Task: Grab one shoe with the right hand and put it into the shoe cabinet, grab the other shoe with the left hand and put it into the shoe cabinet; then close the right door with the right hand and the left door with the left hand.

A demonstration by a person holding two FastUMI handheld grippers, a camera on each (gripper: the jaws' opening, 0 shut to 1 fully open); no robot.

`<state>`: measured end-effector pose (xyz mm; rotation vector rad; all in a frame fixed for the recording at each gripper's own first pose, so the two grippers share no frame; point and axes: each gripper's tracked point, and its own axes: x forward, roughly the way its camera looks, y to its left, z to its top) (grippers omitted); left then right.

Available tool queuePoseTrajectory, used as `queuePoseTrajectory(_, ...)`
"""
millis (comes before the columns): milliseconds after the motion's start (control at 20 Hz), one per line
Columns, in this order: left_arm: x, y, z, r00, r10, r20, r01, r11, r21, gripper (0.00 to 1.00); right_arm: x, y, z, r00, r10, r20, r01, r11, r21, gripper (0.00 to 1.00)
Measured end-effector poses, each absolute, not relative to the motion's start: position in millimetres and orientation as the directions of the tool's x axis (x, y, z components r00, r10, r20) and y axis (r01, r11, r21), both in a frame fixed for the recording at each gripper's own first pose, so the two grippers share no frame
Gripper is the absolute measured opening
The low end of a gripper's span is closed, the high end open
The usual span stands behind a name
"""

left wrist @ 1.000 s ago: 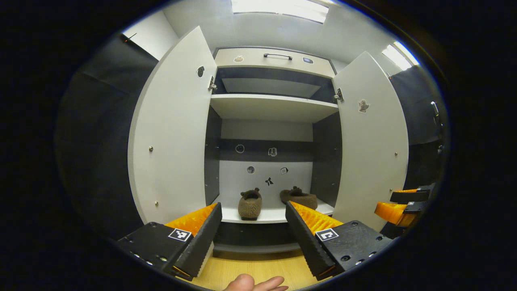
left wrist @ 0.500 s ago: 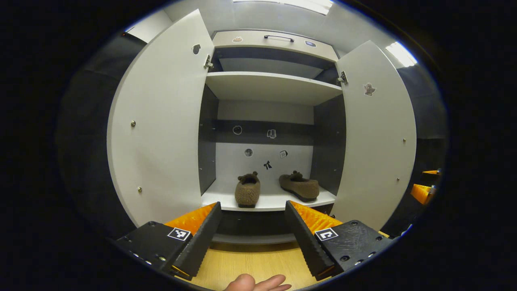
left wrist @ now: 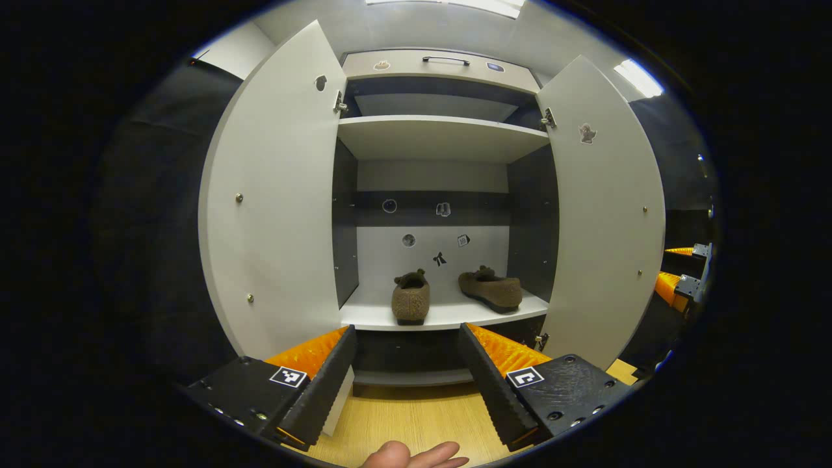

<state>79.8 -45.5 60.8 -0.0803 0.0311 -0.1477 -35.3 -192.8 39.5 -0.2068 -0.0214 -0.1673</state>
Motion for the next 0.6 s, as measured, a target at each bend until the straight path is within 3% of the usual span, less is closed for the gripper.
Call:
queuePoseTrajectory(250, 70.8, -14.5, 55.3, 0.996, -0.078, -0.040, 0.073, 0.990, -0.117, 0.96, -10.8, -130.6, 42.3, 1.000, -0.016, 0.009, 0.017, 0.990, -0.138, 0.84)
queuePoseTrajectory(500, 59.1, 17.0, 52.8, 0.999, -0.005, -0.043, 0.000, 0.994, -0.113, 0.95, -7.7, -56.0, 49.8, 0.986, 0.165, 0.026, -0.155, 0.963, -0.221, 0.84)
queuePoseTrajectory(600, 55.2, 26.6, 50.6, 0.999, 0.021, -0.045, -0.026, 0.993, -0.116, 0.96, -15.5, -40.8, 41.6, 0.980, 0.198, 0.025, -0.185, 0.948, -0.260, 0.89)
